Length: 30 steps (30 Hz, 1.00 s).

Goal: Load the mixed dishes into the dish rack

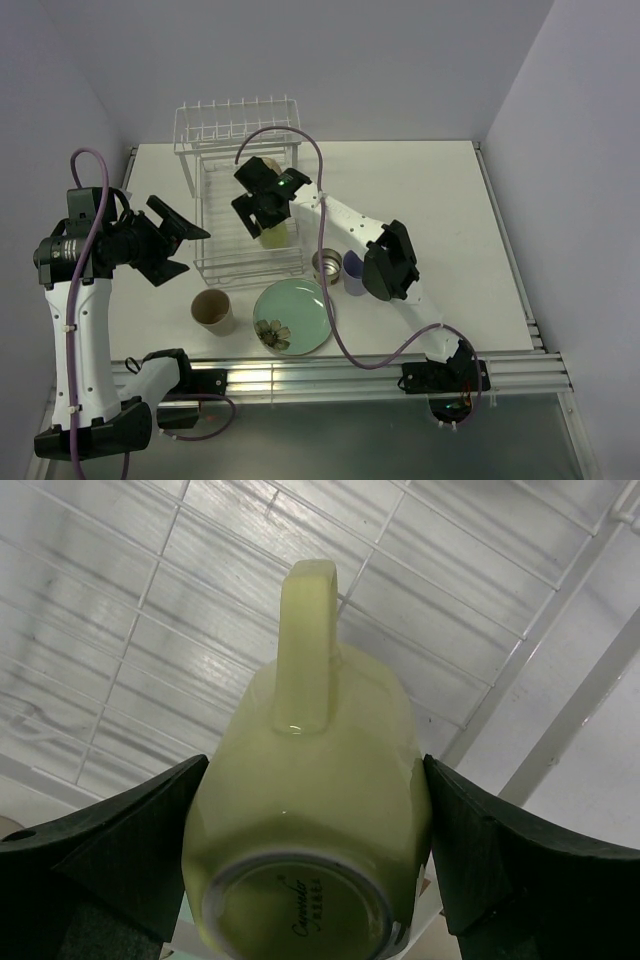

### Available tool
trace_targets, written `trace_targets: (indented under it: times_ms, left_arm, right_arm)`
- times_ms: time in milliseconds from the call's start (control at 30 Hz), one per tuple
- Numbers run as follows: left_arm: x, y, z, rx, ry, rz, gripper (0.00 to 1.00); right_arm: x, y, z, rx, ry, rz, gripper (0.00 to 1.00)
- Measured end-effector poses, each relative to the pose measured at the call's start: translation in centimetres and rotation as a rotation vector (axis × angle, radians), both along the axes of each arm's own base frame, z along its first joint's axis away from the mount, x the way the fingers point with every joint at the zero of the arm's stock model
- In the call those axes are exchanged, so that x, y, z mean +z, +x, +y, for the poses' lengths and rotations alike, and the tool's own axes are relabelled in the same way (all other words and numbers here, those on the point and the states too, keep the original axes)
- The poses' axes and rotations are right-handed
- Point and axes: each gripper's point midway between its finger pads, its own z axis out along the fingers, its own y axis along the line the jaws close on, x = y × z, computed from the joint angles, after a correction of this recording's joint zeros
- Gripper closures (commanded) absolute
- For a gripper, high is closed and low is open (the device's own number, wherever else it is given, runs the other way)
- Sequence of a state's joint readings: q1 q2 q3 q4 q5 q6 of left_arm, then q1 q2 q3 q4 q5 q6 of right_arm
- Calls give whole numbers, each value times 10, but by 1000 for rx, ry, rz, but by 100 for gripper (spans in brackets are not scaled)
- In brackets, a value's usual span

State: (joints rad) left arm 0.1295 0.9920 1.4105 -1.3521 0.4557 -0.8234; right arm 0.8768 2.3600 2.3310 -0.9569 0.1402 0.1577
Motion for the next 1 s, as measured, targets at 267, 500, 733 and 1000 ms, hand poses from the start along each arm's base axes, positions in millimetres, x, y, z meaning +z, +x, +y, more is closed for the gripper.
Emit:
trace_targets:
  times_ms: [267, 500, 733, 1000]
  left_arm:
    - [1, 0, -1, -4, -5, -1, 8]
    - [1, -1, -3, -10, -14, -2, 8]
    - [2, -1, -3, -10, -14, -2, 9]
    - [-10, -7, -3, -9, -16, 26, 9]
  right_arm:
    - [2, 2, -1, -1, -5, -11, 2]
    - [12, 10, 5, 2, 18, -55, 1]
    - [15, 11, 5, 0, 20, -63, 1]
    - [53, 10, 2, -6, 70, -112, 0]
